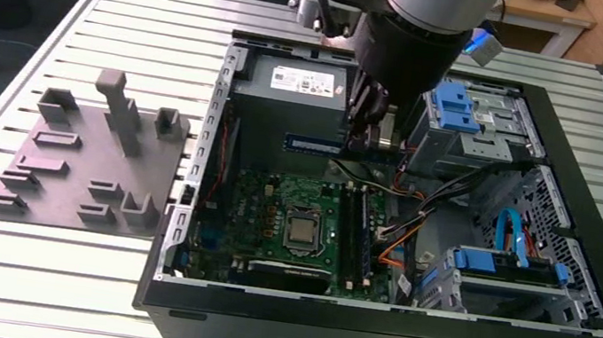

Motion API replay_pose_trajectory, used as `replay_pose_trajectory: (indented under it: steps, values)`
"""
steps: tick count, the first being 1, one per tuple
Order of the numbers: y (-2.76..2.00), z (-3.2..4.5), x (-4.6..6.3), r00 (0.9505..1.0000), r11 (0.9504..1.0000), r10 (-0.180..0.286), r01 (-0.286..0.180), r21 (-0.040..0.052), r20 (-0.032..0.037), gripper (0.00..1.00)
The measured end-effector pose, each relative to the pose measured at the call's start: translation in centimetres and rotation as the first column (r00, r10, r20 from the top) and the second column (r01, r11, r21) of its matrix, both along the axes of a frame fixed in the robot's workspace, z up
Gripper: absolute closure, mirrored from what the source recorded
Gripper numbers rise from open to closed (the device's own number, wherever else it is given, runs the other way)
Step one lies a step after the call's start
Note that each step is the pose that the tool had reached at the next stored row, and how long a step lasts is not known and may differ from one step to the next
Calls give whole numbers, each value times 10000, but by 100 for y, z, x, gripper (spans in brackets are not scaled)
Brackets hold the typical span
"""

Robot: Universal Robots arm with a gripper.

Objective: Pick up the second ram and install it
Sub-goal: 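Pick up the second ram and move it above second insertion slot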

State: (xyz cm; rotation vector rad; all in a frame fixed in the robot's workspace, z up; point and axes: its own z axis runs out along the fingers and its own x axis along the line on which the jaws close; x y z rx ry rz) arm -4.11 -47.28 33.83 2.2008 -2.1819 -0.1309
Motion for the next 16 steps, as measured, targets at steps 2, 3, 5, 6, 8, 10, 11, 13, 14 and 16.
replay_pose_trajectory:
  steps: [2, 3, 5, 6, 8, 10, 11, 13, 14, 16]
  values:
    - [0, -17, 11, 10000, 10000, 0, 0, 0, 0, 89]
    - [0, -25, 16, 10000, 10000, 0, 0, 0, 0, 89]
    - [0, -42, 29, 10000, 10000, 0, 0, 1, 0, 89]
    - [0, -51, 36, 10000, 10000, 0, 0, 0, 0, 89]
    - [0, -67, 48, 10000, 10000, 0, 0, 0, 0, 89]
    - [0, -82, 60, 10000, 10000, 0, 0, 0, -1, 89]
    - [0, -91, 66, 10000, 10000, 0, 0, 0, -1, 89]
    - [0, -109, 79, 10000, 10000, 0, 0, -1, -1, 89]
    - [0, -118, 84, 10000, 10000, 1, -1, 0, -1, 89]
    - [0, -136, 95, 10000, 10000, 0, 0, 0, -1, 89]
